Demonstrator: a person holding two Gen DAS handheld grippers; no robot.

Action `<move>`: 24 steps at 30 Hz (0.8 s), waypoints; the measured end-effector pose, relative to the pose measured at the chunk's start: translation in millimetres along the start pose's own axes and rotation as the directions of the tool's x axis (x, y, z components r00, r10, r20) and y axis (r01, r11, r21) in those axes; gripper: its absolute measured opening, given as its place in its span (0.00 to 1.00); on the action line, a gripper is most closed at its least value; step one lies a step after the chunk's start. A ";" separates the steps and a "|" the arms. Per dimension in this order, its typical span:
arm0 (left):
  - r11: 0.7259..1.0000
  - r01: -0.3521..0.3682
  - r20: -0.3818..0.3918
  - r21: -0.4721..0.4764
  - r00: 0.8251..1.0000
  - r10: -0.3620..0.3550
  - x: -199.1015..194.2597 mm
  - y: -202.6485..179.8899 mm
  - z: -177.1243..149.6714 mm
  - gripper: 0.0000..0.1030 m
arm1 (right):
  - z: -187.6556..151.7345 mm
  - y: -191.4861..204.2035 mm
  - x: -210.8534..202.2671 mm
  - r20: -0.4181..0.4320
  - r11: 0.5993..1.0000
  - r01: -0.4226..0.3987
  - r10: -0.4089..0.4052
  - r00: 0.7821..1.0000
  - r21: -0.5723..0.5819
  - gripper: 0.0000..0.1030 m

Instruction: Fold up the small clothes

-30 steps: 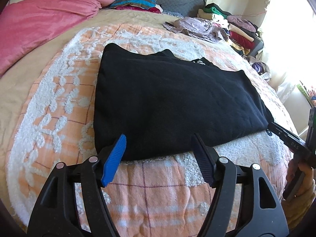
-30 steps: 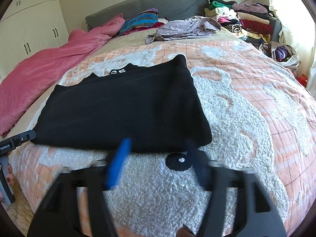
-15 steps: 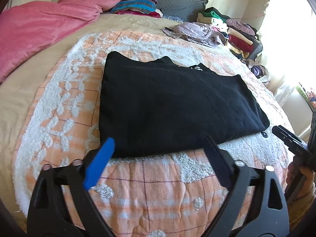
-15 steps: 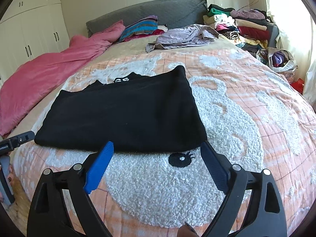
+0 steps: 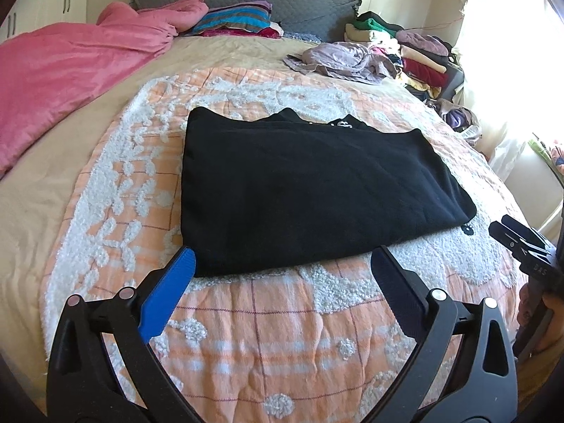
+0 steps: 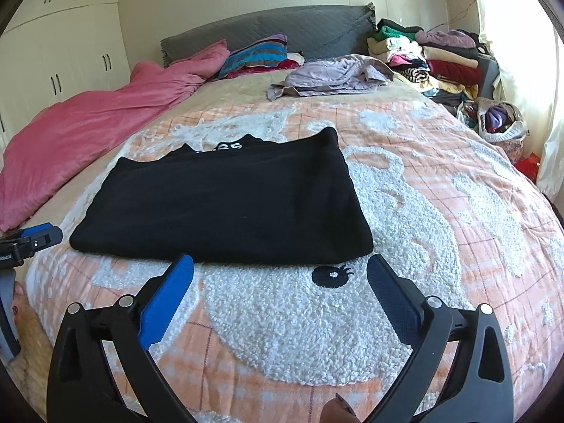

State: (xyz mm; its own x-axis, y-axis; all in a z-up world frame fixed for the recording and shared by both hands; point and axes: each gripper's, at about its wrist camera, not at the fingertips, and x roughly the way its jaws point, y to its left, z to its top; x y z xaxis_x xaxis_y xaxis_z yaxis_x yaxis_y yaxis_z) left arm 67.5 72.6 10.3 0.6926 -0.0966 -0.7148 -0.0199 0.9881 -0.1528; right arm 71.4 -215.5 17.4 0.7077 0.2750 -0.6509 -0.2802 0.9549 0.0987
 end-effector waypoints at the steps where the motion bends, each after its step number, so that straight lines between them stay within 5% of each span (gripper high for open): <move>1: 1.000 -0.002 0.000 -0.001 1.000 0.002 -0.3 0.3 -0.3 0.91 | 0.2 1.5 -1.7 0.004 1.000 -0.002 0.002 1.000 -0.002 0.95; 24: 0.994 -0.079 0.045 -0.077 0.996 0.083 -21.0 40.8 -3.8 0.91 | 9.4 89.3 3.0 -0.004 0.982 -0.139 0.140 0.990 -0.129 0.95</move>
State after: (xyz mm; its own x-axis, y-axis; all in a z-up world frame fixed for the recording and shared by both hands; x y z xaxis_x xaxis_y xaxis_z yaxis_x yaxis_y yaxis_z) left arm 49.3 114.4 16.5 0.7206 -0.0087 -0.6933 -0.1301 0.9805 -0.1476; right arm 54.6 -128.4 31.4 0.6591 0.4050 -0.6337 -0.4572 0.8848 0.0900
